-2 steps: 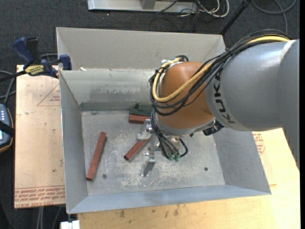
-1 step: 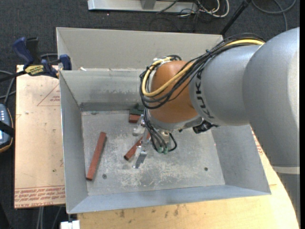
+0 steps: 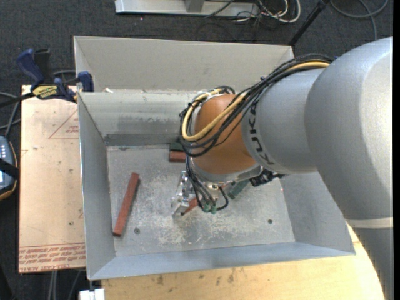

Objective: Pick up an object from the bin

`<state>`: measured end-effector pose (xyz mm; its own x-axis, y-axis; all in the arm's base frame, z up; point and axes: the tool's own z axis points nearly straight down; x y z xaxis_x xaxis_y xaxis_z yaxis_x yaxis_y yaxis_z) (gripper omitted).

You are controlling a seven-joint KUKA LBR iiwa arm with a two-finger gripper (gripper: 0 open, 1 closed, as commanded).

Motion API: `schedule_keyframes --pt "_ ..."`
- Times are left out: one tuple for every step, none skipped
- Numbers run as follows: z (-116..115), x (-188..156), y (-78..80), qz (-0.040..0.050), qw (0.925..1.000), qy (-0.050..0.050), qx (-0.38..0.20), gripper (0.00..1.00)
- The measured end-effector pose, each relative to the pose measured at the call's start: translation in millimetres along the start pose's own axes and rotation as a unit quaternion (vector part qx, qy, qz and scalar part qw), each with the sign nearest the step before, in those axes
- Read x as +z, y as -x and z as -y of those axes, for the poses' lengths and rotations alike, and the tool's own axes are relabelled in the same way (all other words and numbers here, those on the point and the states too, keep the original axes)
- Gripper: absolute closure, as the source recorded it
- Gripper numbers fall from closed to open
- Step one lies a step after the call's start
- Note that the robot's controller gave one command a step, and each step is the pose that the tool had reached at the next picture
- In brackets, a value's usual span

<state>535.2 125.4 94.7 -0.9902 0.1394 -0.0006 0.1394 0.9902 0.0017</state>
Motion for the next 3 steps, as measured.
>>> schedule_keyframes --pt "0 0 0.0 0.0 1.0 0.0 0.0 1.0" --pt "-53 0 10.5 0.0008 0.9988 0.001 -0.048 0.0" --pt "-52 0 10.8 0.0006 0.9989 0.0 -0.047 0.0"
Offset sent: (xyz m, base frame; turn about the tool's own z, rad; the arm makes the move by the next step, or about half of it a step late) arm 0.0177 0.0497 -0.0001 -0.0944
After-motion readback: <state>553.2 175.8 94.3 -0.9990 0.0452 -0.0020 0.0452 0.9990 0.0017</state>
